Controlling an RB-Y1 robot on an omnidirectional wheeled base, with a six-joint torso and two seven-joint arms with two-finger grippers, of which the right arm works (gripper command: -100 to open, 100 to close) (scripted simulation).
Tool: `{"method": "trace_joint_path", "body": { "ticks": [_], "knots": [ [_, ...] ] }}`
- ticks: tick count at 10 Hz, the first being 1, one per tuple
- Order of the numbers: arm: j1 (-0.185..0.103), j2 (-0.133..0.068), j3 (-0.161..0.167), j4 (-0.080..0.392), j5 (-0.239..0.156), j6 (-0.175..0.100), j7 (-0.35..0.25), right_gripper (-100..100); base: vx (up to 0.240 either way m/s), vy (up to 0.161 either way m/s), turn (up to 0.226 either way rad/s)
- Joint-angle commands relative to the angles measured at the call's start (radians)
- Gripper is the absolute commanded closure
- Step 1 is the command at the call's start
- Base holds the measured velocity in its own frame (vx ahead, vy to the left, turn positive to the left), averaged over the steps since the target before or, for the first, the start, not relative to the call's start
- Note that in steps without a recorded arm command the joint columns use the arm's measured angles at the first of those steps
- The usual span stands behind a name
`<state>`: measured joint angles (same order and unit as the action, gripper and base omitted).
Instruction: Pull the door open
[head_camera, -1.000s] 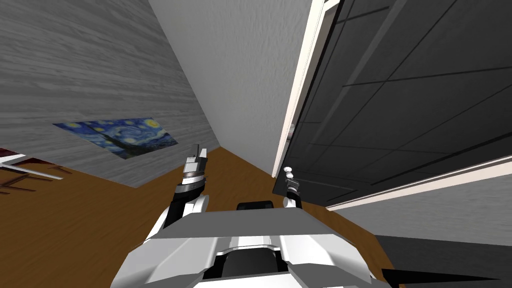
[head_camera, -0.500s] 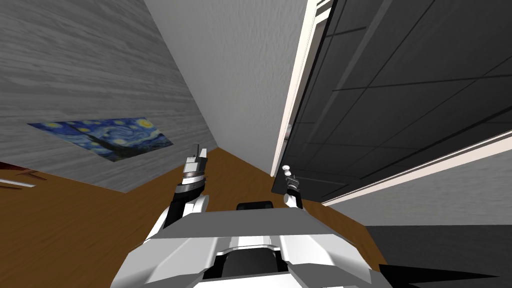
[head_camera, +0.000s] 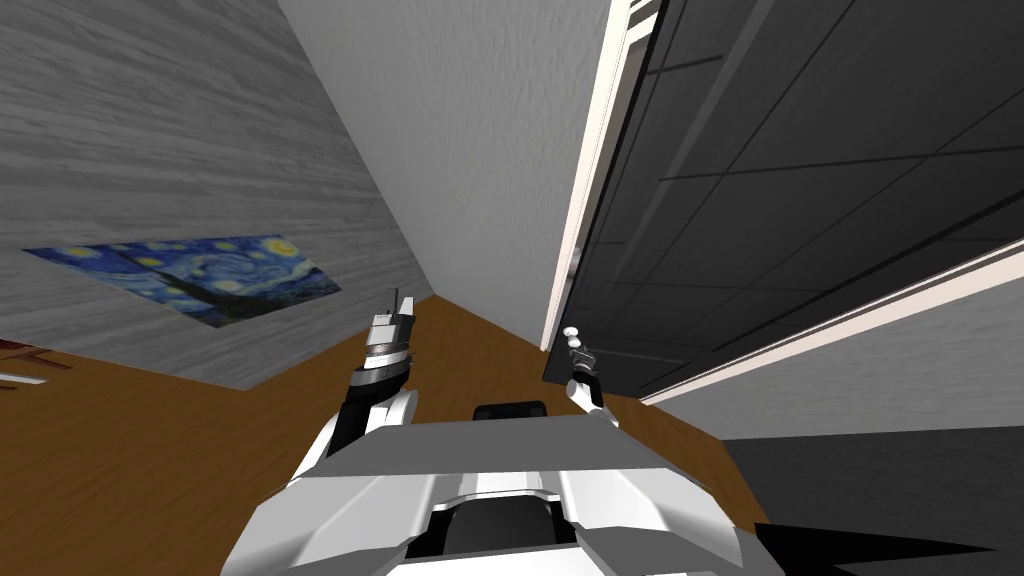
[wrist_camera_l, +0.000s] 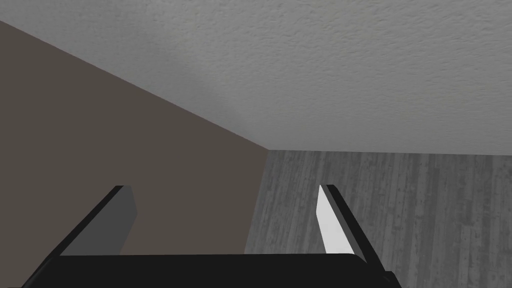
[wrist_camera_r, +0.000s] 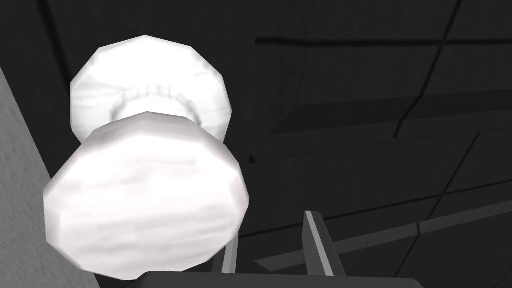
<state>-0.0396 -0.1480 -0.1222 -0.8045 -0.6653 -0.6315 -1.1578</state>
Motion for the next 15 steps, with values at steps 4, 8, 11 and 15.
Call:
{"method": "trace_joint_path", "body": {
  "ticks": [4,8,11,15],
  "knots": [
    [-0.026,0.009,0.002,-0.038,0.000,0.029,0.015,-100,-0.011,0.008,-0.013],
    [-0.005,-0.003,-0.006,-0.014,-0.004,0.029,0.007,100,0.001,-0.006,-0.008],
    [-0.005,-0.003,-0.006,-0.014,-0.004,0.029,0.007,100,-0.002,0.001,-0.002],
    [0.033,-0.011,0.056,-0.025,0.021,-0.038,-0.049,-100,-0.167,-0.042,0.134]
  ]
}}
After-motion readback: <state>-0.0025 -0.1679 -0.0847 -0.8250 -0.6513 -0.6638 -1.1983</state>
